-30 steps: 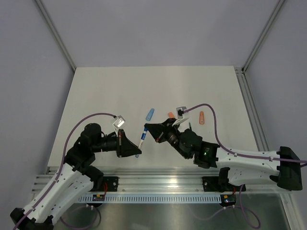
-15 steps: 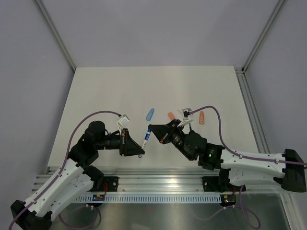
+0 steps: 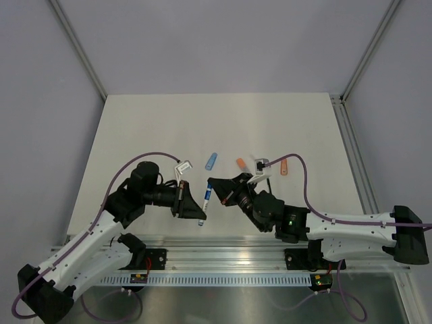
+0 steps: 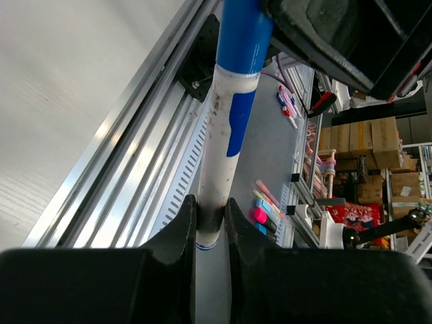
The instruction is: Insert the pens into the pen caps
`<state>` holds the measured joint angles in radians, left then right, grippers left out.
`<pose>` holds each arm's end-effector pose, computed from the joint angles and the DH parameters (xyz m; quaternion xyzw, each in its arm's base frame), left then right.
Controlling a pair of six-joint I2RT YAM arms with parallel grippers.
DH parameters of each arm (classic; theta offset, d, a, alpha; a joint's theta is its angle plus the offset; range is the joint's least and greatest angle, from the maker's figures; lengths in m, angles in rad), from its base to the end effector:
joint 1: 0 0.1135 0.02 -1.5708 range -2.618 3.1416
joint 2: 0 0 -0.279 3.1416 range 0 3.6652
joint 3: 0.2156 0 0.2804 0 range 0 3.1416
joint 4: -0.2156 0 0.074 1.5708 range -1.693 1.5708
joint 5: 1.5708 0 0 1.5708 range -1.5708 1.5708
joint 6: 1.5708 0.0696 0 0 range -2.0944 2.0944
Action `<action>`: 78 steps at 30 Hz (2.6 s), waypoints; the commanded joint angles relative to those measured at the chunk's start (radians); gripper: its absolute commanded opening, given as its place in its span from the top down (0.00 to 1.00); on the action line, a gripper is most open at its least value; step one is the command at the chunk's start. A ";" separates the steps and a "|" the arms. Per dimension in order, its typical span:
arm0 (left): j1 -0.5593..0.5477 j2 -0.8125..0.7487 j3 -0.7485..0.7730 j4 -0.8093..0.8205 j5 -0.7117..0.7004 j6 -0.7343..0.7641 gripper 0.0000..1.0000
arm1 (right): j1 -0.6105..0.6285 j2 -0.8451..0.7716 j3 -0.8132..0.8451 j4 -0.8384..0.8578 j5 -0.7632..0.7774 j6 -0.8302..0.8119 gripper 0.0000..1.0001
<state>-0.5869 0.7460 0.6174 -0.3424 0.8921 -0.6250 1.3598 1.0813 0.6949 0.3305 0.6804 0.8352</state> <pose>0.1360 -0.1555 0.2738 0.2108 0.7733 -0.5708 0.1780 0.1042 0.2774 0.3049 0.0438 0.7210 0.4660 0.5110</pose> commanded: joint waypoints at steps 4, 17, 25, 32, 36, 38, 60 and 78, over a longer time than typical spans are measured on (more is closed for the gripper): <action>0.048 0.073 0.270 0.367 -0.337 0.016 1.00 | 0.225 0.011 -0.121 -0.177 -0.354 0.128 1.00; 0.048 0.099 0.232 0.424 -0.466 -0.024 1.00 | 0.326 0.055 -0.064 -0.255 -0.309 0.111 1.00; -0.068 -0.022 0.003 0.566 -0.411 -0.051 1.00 | 0.325 -0.040 -0.005 -0.298 -0.133 0.055 1.00; -0.238 -0.102 -0.174 0.640 -0.407 -0.076 1.00 | 0.242 -0.084 0.103 -0.320 -0.096 -0.068 1.00; -0.280 -0.157 -0.222 0.652 -0.438 -0.087 1.00 | 0.147 -0.093 0.132 -0.324 -0.183 -0.100 1.00; -0.283 -0.178 -0.229 0.652 -0.446 -0.088 1.00 | 0.119 -0.084 0.155 -0.324 -0.191 -0.110 0.99; -0.283 -0.185 -0.254 0.645 -0.440 -0.097 1.00 | 0.055 -0.098 0.190 -0.403 -0.194 -0.119 0.67; -0.321 -0.091 -0.252 0.677 -0.383 -0.105 0.69 | 0.022 -0.122 0.115 -0.274 -0.183 -0.085 1.00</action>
<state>-0.8886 0.6304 0.3656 0.2497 0.4942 -0.7403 1.3865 0.9874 0.8272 -0.0772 0.5110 0.7143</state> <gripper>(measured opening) 0.277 0.248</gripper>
